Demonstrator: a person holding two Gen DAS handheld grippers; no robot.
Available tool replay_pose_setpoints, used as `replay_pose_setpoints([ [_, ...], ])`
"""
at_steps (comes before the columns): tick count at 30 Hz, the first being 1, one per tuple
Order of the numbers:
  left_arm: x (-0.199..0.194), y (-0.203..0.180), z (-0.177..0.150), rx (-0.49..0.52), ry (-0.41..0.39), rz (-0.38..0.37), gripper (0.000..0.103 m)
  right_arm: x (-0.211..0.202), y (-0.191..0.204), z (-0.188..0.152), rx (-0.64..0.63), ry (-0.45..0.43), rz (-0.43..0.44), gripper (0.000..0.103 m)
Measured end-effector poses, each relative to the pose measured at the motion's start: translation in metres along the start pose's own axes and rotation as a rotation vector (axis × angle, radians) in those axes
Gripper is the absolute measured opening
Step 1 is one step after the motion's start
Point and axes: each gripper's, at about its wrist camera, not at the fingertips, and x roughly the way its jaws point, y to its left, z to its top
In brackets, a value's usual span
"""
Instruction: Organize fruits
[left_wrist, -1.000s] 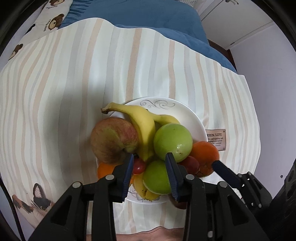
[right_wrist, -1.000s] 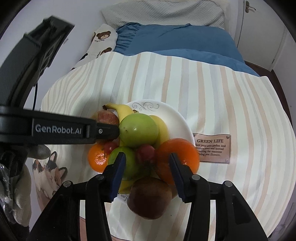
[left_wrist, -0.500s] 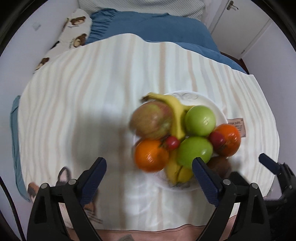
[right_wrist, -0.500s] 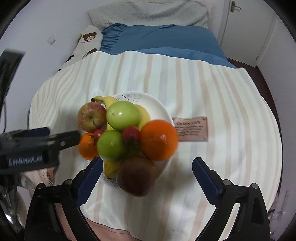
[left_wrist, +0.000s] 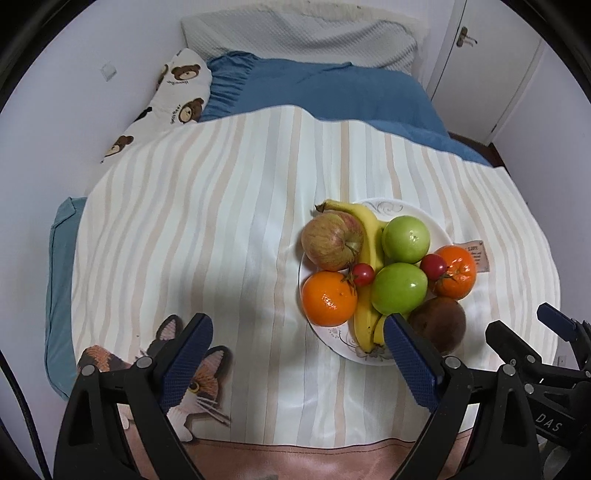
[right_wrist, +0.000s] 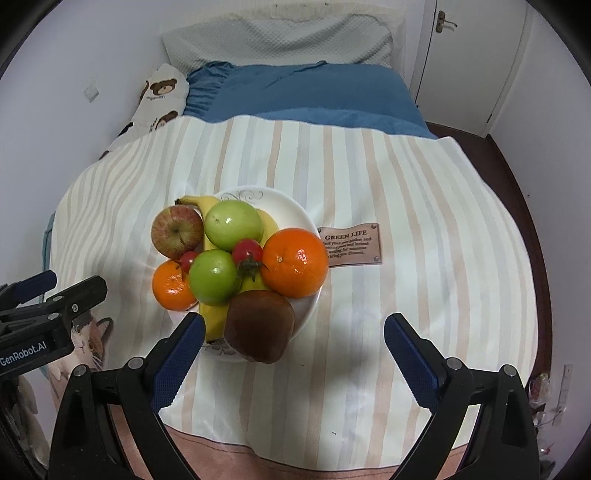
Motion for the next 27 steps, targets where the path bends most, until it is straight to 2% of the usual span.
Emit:
replay_pose_setpoints([
  [5, -0.037, 0.0, -0.013, -0.001, -0.067, 0.01, 0.095, -0.036, 0.002, -0.006, 0.001, -0.058, 0.005, 0.1],
  [12, -0.101, -0.003, -0.046, 0.016, -0.168, 0.027, 0.095, -0.108, 0.005, -0.036, -0.008, -0.157, 0.019, 0.102],
  [27, -0.202, -0.009, -0.105, 0.013, -0.254, -0.027, 0.095, -0.238, 0.003, -0.101, -0.014, -0.285, 0.055, 0.102],
])
